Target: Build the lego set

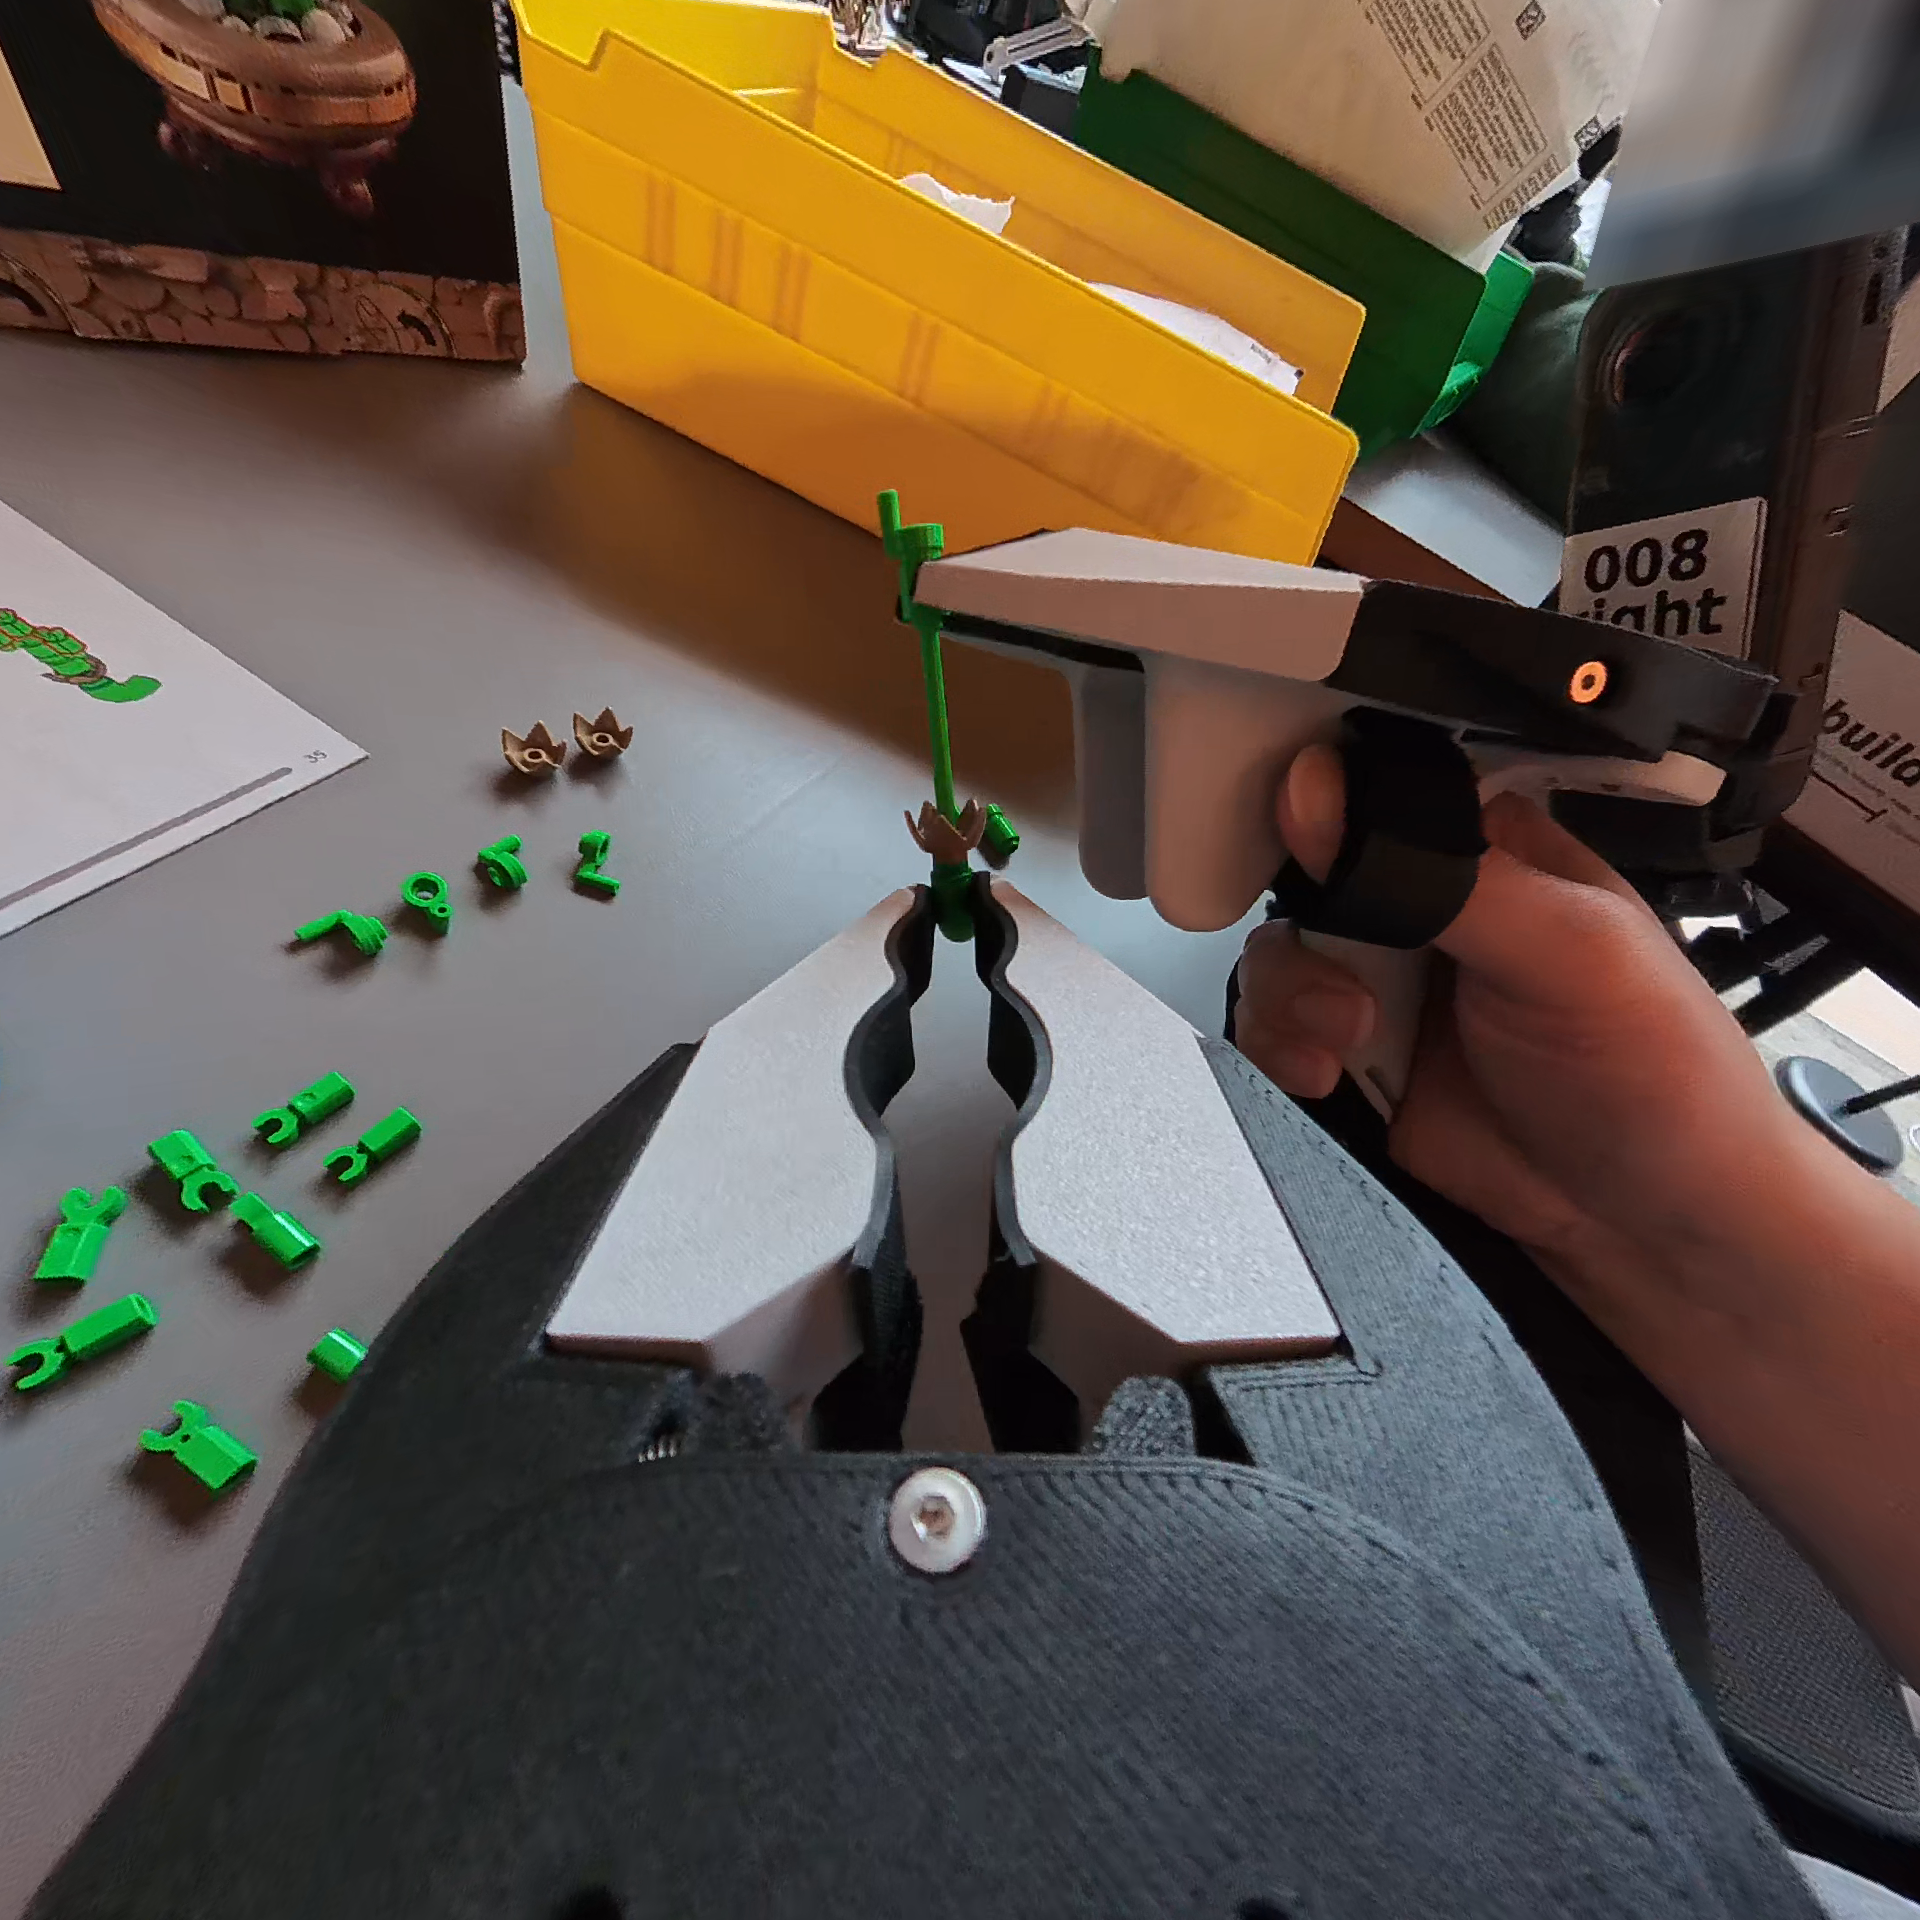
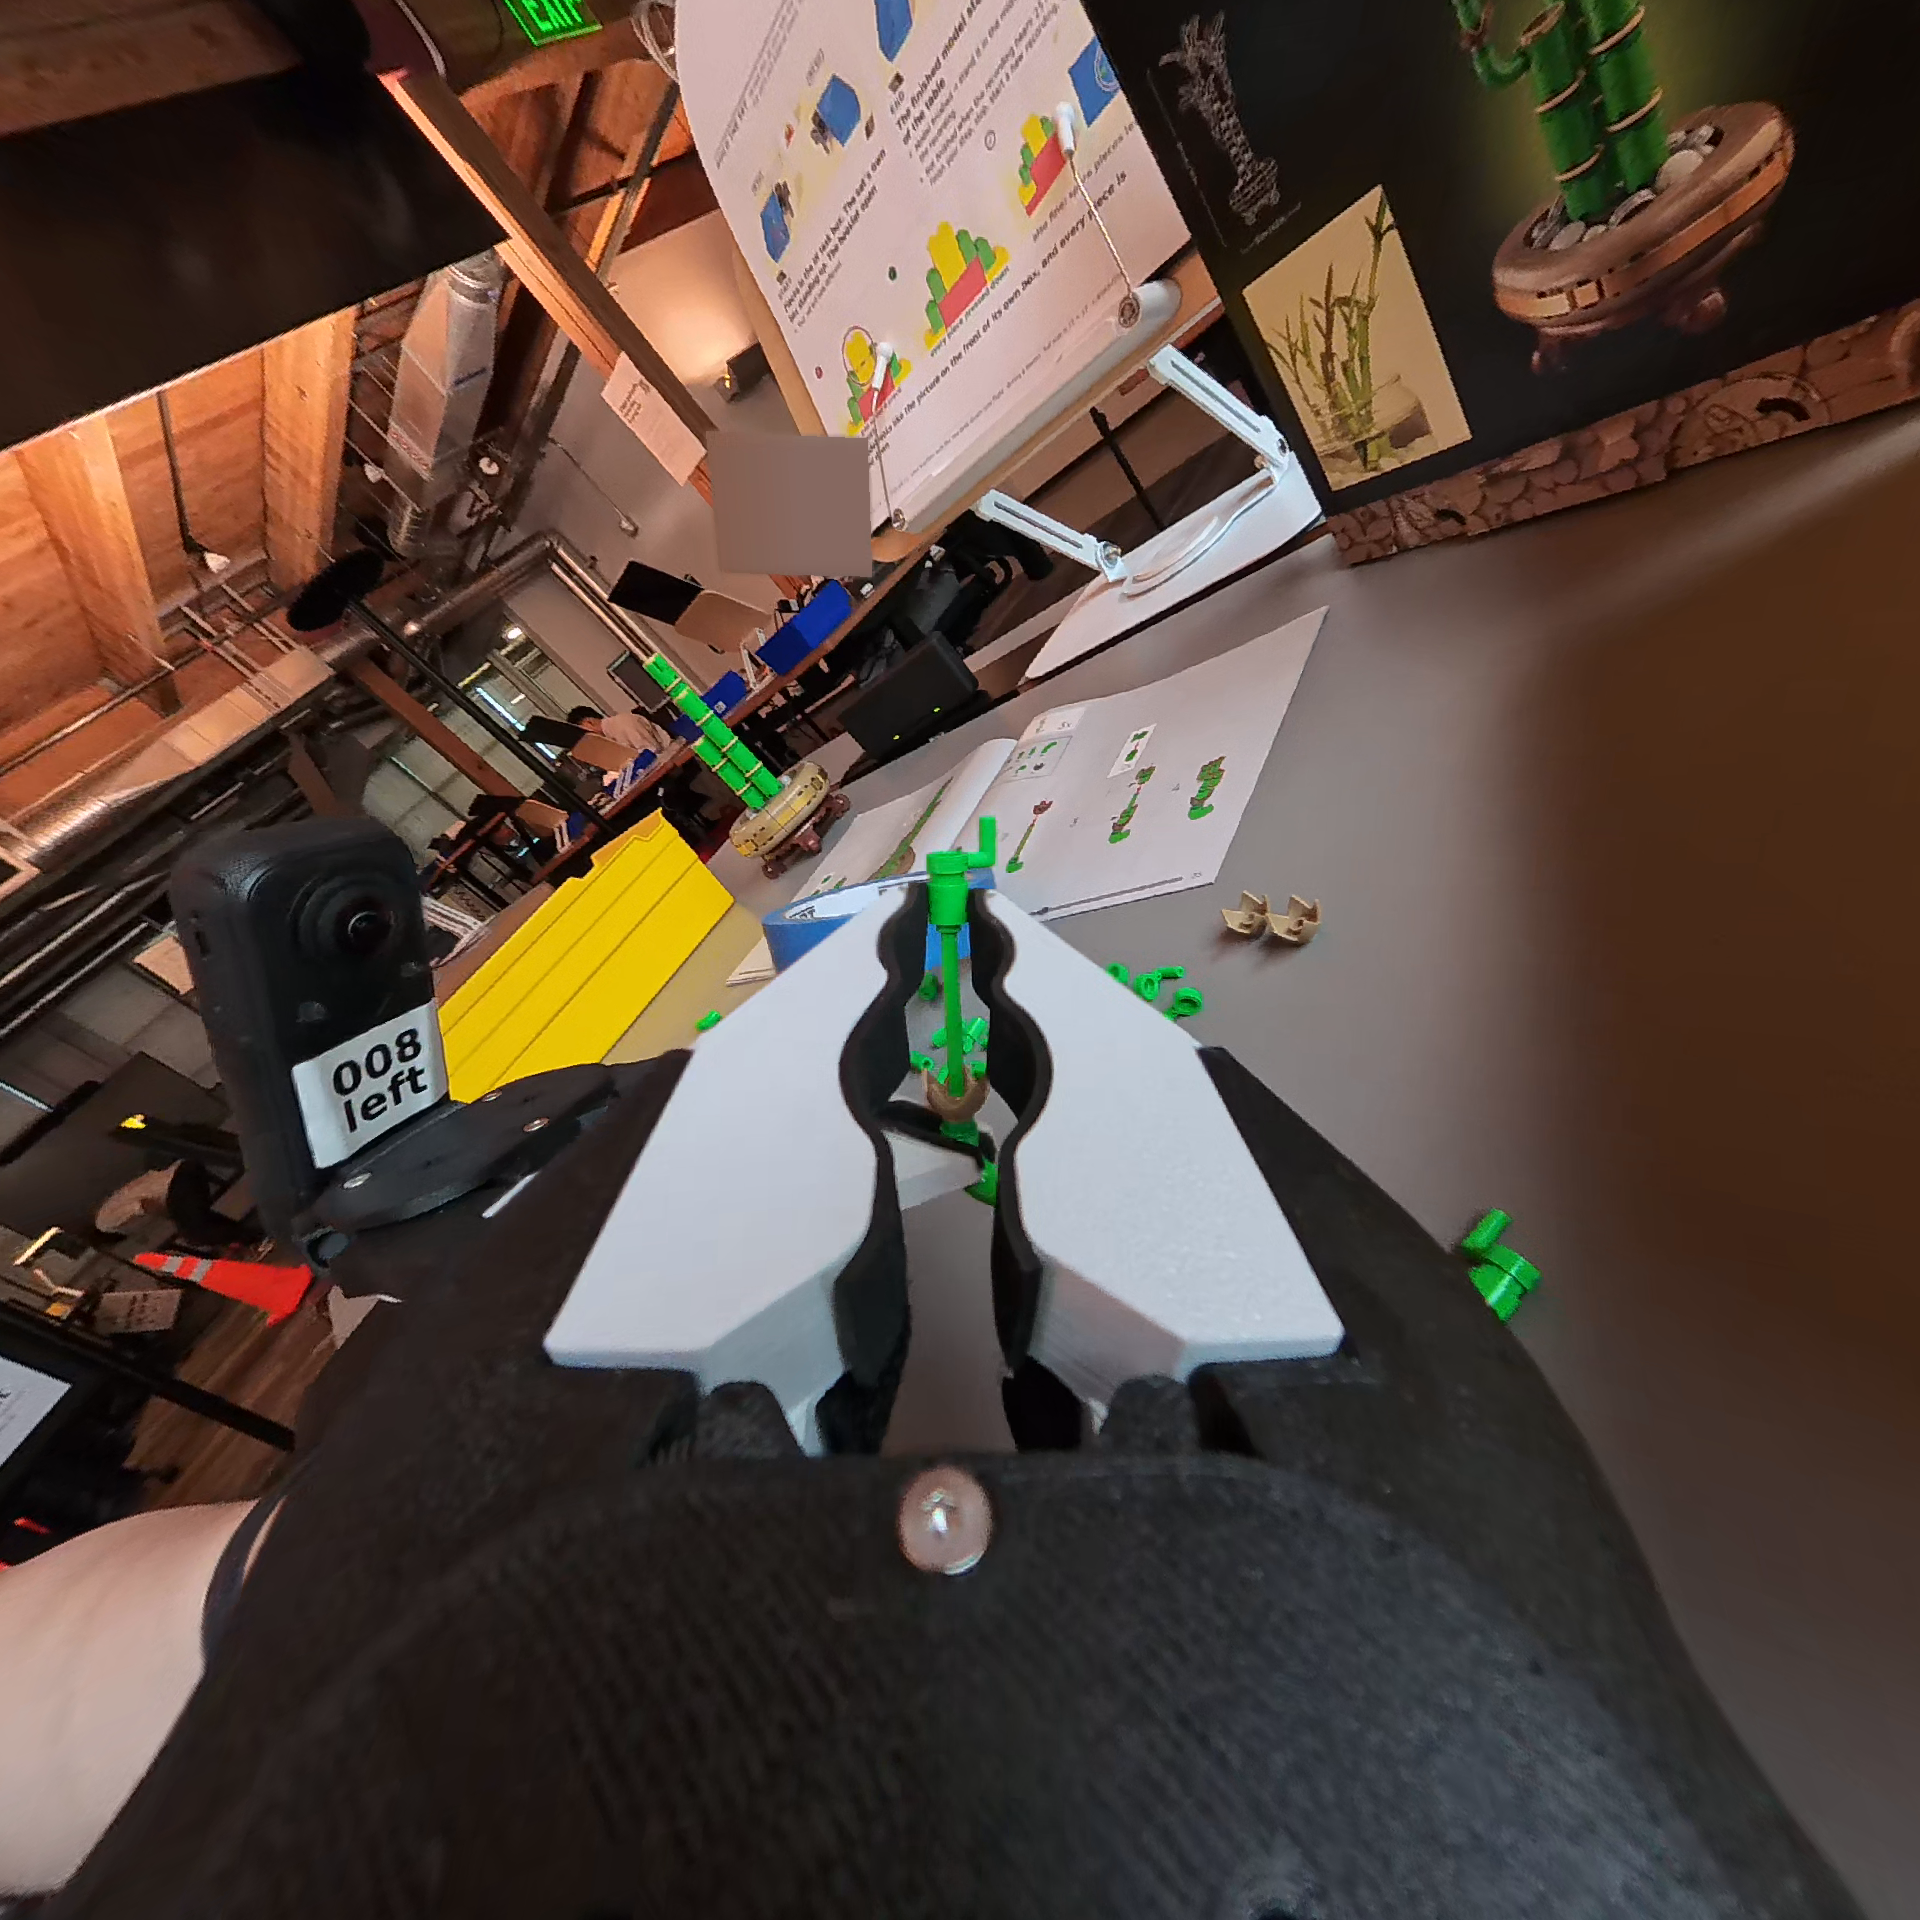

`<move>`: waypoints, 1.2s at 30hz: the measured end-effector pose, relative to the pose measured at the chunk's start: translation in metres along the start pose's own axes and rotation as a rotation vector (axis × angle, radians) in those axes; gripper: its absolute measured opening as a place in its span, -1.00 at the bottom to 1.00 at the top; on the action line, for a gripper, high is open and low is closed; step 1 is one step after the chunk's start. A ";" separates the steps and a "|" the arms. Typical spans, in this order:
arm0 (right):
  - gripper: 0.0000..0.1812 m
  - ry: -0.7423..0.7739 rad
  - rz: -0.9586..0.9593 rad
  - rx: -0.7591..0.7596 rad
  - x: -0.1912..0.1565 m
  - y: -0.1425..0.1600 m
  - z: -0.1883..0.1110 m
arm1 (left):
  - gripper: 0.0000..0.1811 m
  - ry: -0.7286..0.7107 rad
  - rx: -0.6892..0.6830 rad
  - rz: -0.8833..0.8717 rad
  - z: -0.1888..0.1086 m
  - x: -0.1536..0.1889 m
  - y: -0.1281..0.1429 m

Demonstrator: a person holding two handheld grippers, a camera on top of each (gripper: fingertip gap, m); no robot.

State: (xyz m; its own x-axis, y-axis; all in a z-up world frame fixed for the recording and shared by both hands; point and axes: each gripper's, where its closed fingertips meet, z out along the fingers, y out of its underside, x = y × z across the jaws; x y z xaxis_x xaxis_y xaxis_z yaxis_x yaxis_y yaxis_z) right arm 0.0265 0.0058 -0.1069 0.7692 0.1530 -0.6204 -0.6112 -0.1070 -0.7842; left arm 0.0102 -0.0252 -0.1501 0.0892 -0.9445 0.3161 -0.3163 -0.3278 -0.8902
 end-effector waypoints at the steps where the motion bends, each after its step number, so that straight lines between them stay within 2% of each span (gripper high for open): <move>1: -0.94 -0.012 0.000 0.002 -0.002 0.000 0.000 | -0.94 -0.002 0.004 0.006 0.000 0.000 -0.001; 10: -0.81 -0.052 0.001 0.043 -0.009 -0.007 -0.004 | -0.94 0.000 0.022 0.010 -0.002 0.001 -0.003; 16: -0.76 -0.082 -0.016 0.098 -0.016 -0.015 -0.010 | -0.94 0.029 0.111 -0.031 -0.011 0.001 -0.015; 20: -0.73 -0.185 -0.059 0.196 -0.036 -0.030 -0.022 | -0.94 0.056 0.154 -0.020 -0.021 0.001 -0.022; 23: -0.65 -0.292 -0.134 0.258 -0.060 -0.039 -0.031 | -0.94 0.141 0.219 0.057 -0.037 0.012 -0.035; 25: -0.59 -0.368 -0.255 0.270 -0.083 -0.038 -0.036 | -0.94 0.205 0.250 0.136 -0.051 0.020 -0.041; 28: -0.52 -0.435 -0.561 0.278 -0.122 -0.029 -0.043 | -0.95 0.279 0.330 0.220 -0.083 0.024 -0.051; 32: -0.30 -0.359 -1.035 0.279 -0.157 -0.011 -0.043 | -0.95 0.468 0.431 0.289 -0.130 0.039 -0.059; 34: -0.19 -0.315 -1.263 0.270 -0.172 0.001 -0.039 | -0.95 0.523 0.454 0.345 -0.145 0.046 -0.059; 36: -0.16 -0.271 -1.464 0.251 -0.182 0.014 -0.034 | -0.96 0.547 0.469 0.399 -0.155 0.050 -0.057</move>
State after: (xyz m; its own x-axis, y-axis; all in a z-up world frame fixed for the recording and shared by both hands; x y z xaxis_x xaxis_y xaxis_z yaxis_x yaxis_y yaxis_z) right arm -0.1156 -0.0567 -0.0056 0.6705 0.1468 0.7272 0.6057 0.4577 -0.6508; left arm -0.1139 -0.0508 -0.0323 -0.4578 -0.8879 -0.0458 0.2113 -0.0586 -0.9757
